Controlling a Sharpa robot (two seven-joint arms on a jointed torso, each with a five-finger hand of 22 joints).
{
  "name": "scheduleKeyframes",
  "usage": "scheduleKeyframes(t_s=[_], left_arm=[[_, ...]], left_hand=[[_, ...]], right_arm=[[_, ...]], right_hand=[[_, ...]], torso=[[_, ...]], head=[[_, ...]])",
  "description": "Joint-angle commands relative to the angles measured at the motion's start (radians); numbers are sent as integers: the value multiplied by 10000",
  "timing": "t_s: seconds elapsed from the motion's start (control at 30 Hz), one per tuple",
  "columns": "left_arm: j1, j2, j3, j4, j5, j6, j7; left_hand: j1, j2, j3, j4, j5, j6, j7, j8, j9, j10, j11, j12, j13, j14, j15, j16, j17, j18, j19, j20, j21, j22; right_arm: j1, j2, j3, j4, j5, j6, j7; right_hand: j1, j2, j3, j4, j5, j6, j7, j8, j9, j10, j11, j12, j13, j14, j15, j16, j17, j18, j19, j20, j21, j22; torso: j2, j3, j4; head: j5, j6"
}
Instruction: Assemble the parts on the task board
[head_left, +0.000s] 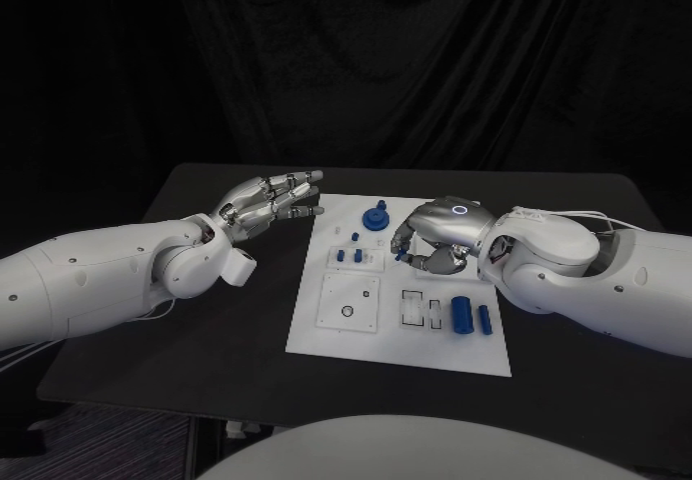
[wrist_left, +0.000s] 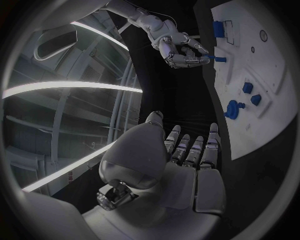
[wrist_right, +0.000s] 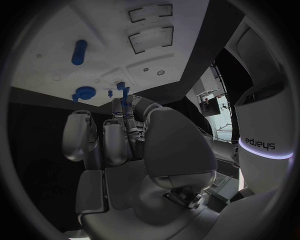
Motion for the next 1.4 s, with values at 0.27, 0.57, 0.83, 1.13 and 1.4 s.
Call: scheduleKeyframes(t_s=[0.27, 0.57, 0.83, 1.13, 1.4], left_arm=[[-18, 134, 10, -14, -13, 198, 40], [-19, 197, 10, -37, -13, 213, 26], [-20, 258, 10, -76, -13, 244, 18], [-26, 327, 10, -122, -13, 284, 1], [-33, 362, 10, -156, -13, 308, -15]], left_hand=[[109, 43, -8, -56, 59, -24, 43, 47, 7, -18, -16, 62, 15, 64, 21, 47, 14, -92, 42, -12, 52, -34], [115, 54, -2, -56, 61, -27, 47, 46, 7, -18, -16, 63, 16, 66, 21, 49, 15, -94, 49, -12, 54, -28], [123, 66, 6, -57, 63, -33, 52, 45, 6, -20, -18, 63, 15, 65, 21, 49, 15, -97, 43, -13, 51, -37], [133, 83, 17, -58, 68, -38, 51, 44, 5, -21, -12, 65, 16, 66, 25, 52, 15, -101, 33, -13, 47, -50], [133, 83, 17, -58, 68, -38, 51, 44, 5, -21, -12, 65, 16, 66, 25, 52, 15, -101, 33, -13, 47, -50]], right_arm=[[-415, 904, 4, -454, -998, 309, -7], [-784, 1467, 4, -818, -1438, 320, 138], [-945, 1670, 3, -940, -1551, 387, 180], [-1038, 1787, 4, -1035, -1570, 430, 238], [-1055, 1796, 4, -1093, -1572, 611, 221]], right_hand=[[97, 1, -44, -51, 54, 14, 82, -21, 6, 85, -27, -55, -16, -25, 83, -5, -45, 92, 4, 82, -7, 1673], [96, -9, -50, -56, 55, 23, 83, -19, 10, 97, -27, -55, -19, -22, 86, 2, -33, 90, 9, 86, 4, 1677], [92, -25, -70, -64, 41, 73, 76, -1, 30, 154, -33, -48, -27, -16, 87, 11, -18, 88, 19, 95, 25, 1682], [101, -8, -98, -78, 35, 196, 33, 50, 85, 303, -76, -26, -40, 23, 59, 61, 61, 74, 68, 94, 127, 1710], [106, 16, -141, -90, 16, 340, -20, 119, 158, 444, -128, -20, -60, 47, 16, 85, 91, 70, 93, 70, 172, 1722]], torso=[[16, 0, 47], [18, -8, 24], [-2, -5, 40], [-2, -2, 44], [5, -7, 33]], head=[[178, -2], [328, -2], [341, -2], [351, -2], [369, -2]])
